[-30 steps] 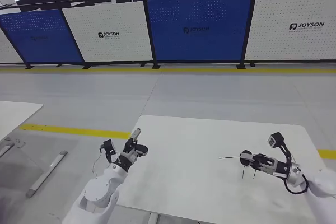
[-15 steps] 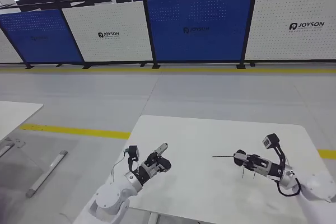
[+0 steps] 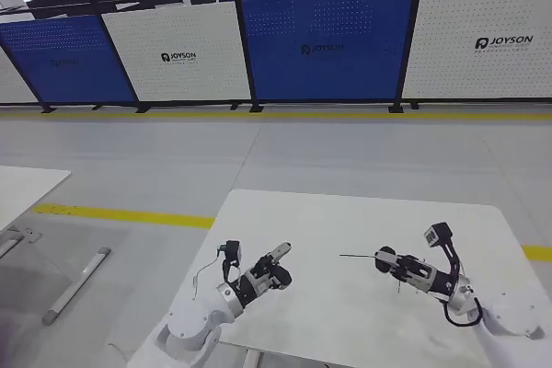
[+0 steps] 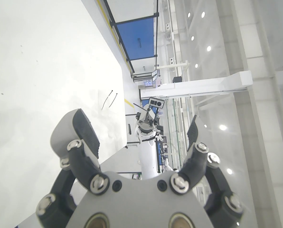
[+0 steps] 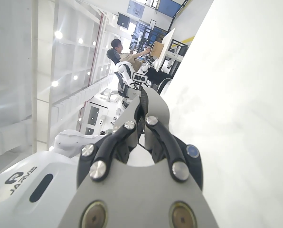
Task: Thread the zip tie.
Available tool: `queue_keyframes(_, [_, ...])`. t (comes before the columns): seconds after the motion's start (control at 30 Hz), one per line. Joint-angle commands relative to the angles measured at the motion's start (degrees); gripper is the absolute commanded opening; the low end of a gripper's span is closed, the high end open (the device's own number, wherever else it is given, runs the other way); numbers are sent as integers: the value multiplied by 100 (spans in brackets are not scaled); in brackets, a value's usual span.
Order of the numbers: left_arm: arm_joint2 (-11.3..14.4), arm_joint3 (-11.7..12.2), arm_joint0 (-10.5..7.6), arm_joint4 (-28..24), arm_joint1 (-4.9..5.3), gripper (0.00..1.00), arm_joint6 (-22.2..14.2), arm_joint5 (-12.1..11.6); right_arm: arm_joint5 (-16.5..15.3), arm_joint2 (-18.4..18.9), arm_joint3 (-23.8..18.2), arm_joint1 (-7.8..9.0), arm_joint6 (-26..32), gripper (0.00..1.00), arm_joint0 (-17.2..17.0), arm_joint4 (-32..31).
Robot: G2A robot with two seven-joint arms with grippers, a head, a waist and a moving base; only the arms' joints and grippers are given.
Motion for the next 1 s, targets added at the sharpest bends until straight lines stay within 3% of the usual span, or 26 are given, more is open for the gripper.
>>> queue_keyframes(0.0, [265,123,-138,88,-27,100,82,12,3,-24,-181,-22,-134,0,-109,-140])
queue_keyframes(0.1, [574,345,-362,88,-73,100,182,-25,3,-30,-352,-46,-331,0,-228,-343])
queue_keyframes(0.17, [742,536,-517,59,-112,100,358,-187,3,-44,-369,-53,-308,0,-258,-301])
queue_keyframes(0.6, [742,536,-517,59,-112,100,358,-187,3,-44,-369,-53,-308,0,-258,-301])
queue_keyframes(0.7, [768,551,-525,65,-116,100,387,-192,31,-65,-494,-74,-766,0,-330,-595])
queue_keyframes(0.87, [1021,618,-660,57,-141,100,270,-171,65,-334,-642,-175,-1568,0,-398,-1026])
queue_keyframes(0.97, [1218,665,-779,81,-178,100,406,-247,130,-556,-579,-262,-1810,0,-314,-1095])
